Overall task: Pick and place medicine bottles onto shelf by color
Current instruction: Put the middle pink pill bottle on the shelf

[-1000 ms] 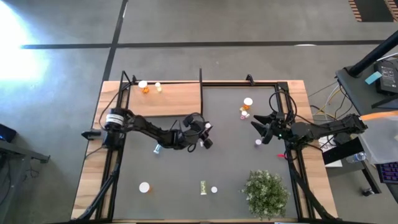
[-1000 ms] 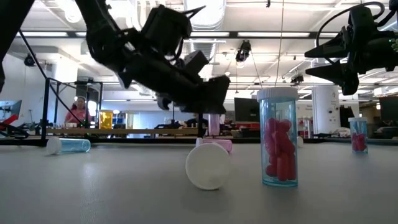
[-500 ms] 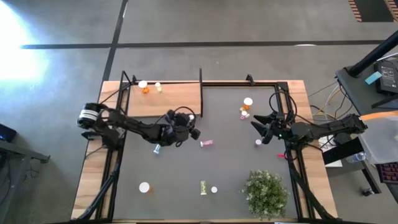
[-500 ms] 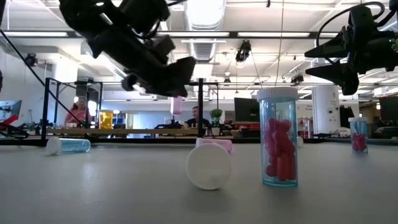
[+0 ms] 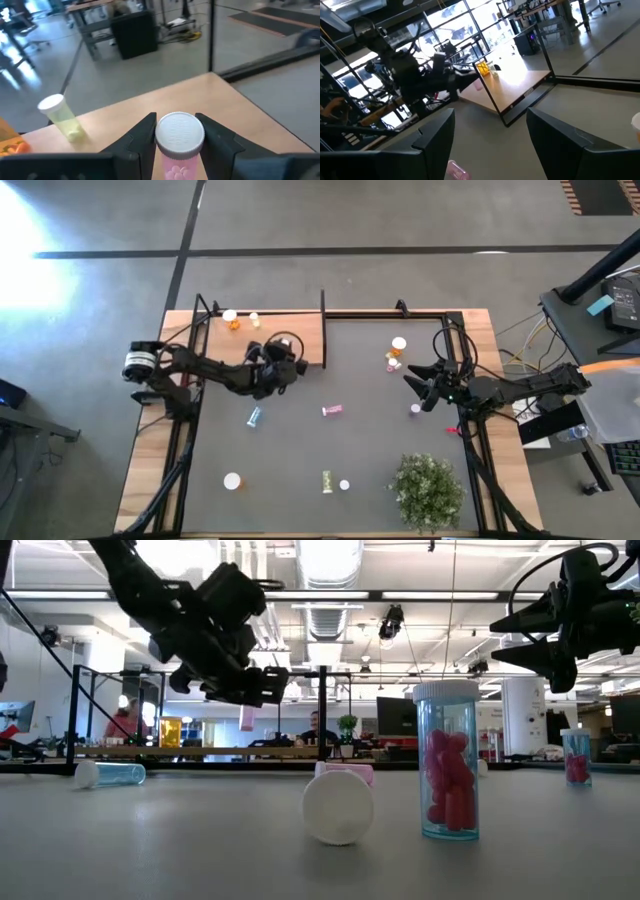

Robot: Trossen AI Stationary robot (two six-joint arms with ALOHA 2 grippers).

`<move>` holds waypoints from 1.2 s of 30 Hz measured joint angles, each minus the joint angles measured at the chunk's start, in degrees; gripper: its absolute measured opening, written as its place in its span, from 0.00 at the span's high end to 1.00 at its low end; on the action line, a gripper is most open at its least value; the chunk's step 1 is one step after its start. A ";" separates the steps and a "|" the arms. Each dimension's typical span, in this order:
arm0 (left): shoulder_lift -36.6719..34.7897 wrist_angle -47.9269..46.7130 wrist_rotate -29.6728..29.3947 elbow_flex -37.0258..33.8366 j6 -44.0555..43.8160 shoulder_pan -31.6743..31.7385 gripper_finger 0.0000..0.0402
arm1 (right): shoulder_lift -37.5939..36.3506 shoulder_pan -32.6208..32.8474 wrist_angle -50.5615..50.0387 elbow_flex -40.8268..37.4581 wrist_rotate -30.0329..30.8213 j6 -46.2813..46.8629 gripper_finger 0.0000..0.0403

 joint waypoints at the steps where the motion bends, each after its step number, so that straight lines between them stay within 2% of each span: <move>1: 0.00 0.32 0.14 0.00 0.01 1.01 0.72 | 0.00 -0.02 -0.01 0.00 0.00 0.00 0.41; 18: 0.66 3.15 12.06 -0.09 -2.91 17.70 0.72 | 0.00 -0.01 0.02 0.00 0.00 0.01 0.41; 36: 5.17 6.69 12.00 3.05 0.26 19.80 0.72 | 0.00 0.00 0.02 0.00 0.00 0.02 0.41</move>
